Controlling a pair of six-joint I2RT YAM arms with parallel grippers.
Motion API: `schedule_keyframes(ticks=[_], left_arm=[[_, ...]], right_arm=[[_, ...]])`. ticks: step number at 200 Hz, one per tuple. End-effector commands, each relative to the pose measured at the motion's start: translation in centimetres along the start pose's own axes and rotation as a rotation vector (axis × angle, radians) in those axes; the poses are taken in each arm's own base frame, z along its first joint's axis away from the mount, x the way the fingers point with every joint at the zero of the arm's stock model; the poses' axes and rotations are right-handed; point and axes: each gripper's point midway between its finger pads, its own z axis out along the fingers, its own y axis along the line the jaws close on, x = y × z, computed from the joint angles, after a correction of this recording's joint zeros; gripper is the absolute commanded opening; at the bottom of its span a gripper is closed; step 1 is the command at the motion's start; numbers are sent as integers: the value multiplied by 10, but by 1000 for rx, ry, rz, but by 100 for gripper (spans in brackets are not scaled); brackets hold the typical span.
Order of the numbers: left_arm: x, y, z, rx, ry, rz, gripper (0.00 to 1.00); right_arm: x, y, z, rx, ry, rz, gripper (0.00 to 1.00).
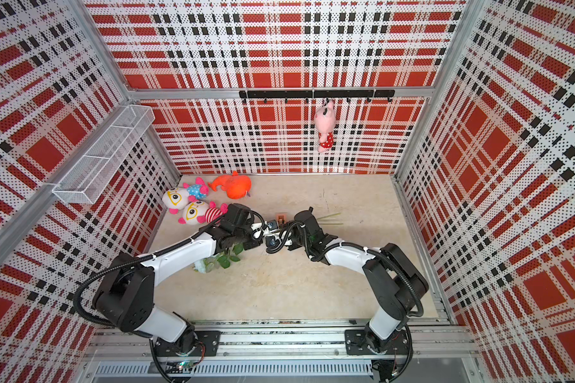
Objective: Wrap bouquets with tape
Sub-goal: Wrap the tape around the bouquet.
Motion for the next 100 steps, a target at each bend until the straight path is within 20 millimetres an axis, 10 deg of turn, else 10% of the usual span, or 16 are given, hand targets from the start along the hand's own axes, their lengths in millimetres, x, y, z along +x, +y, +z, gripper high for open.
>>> schedule_keyframes(ticks=[1, 100], left_arm=[[-9, 7, -2, 0, -14, 31, 2], [-1, 1, 8, 45, 25, 36, 0]], right_arm=[[-5, -2, -9, 11, -1, -29, 46], [2, -3, -44, 29, 15, 16, 74]])
